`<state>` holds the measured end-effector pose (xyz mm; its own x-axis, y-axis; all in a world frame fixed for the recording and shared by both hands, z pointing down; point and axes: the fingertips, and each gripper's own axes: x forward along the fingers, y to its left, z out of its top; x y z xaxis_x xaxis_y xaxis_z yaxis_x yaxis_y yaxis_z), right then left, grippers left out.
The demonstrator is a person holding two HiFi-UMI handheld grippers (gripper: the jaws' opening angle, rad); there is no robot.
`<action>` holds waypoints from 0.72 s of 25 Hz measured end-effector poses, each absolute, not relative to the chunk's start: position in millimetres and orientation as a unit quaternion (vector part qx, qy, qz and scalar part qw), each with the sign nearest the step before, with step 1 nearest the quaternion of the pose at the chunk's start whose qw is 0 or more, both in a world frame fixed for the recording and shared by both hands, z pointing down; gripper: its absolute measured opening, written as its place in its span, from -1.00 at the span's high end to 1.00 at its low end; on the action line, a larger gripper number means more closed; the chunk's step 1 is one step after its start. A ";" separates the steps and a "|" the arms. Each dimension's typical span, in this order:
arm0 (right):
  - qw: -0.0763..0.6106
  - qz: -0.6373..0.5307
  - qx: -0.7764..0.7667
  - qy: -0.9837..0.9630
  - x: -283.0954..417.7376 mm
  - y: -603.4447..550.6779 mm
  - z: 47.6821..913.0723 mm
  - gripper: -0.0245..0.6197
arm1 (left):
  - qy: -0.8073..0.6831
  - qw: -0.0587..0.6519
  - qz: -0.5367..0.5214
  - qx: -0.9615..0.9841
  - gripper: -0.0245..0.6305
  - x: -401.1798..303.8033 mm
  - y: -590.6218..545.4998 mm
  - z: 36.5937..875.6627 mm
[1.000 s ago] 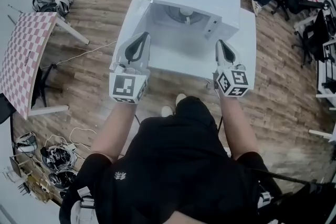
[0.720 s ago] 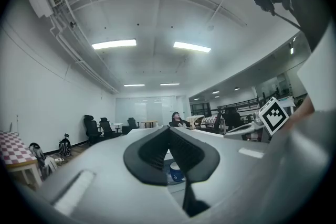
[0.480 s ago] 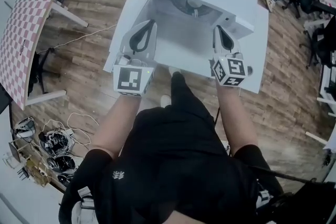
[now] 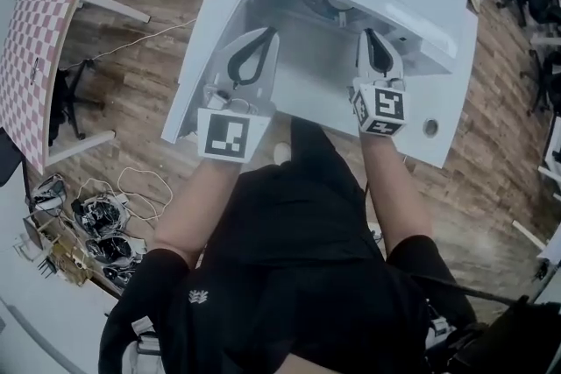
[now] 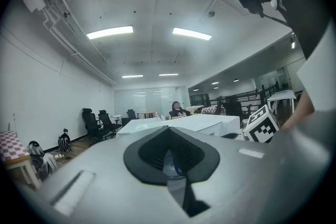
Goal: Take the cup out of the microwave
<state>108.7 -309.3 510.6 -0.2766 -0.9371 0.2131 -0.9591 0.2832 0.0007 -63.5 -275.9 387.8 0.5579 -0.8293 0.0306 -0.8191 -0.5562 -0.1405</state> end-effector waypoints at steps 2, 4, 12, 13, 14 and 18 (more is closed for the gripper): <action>0.094 0.069 0.589 -0.800 105.0 -320.0 526.3 0.88 | 0.467 0.050 -0.053 -0.882 0.91 -60.2 -286.6 399.0; 0.102 0.073 0.584 -0.802 101.6 -328.4 541.4 0.84 | 0.465 0.045 -0.060 -0.882 0.91 -57.1 -295.7 410.4; 0.098 0.075 0.575 -0.808 93.7 -359.4 570.8 0.23 | 0.457 0.021 -0.069 -0.886 0.91 -49.5 -321.1 440.1; 0.098 0.078 0.577 -0.807 94.7 -363.4 573.8 0.14 | 0.455 0.020 -0.069 -0.888 0.90 -47.4 -323.0 441.9; 0.097 0.081 0.578 -0.806 95.2 -367.2 577.4 0.10 | 0.454 0.018 -0.070 -0.888 0.90 -46.0 -324.9 444.1; 0.102 0.088 0.573 -0.808 88.2 -382.3 590.8 -0.06 | 0.455 0.005 -0.074 -0.888 0.91 -46.7 -335.7 455.5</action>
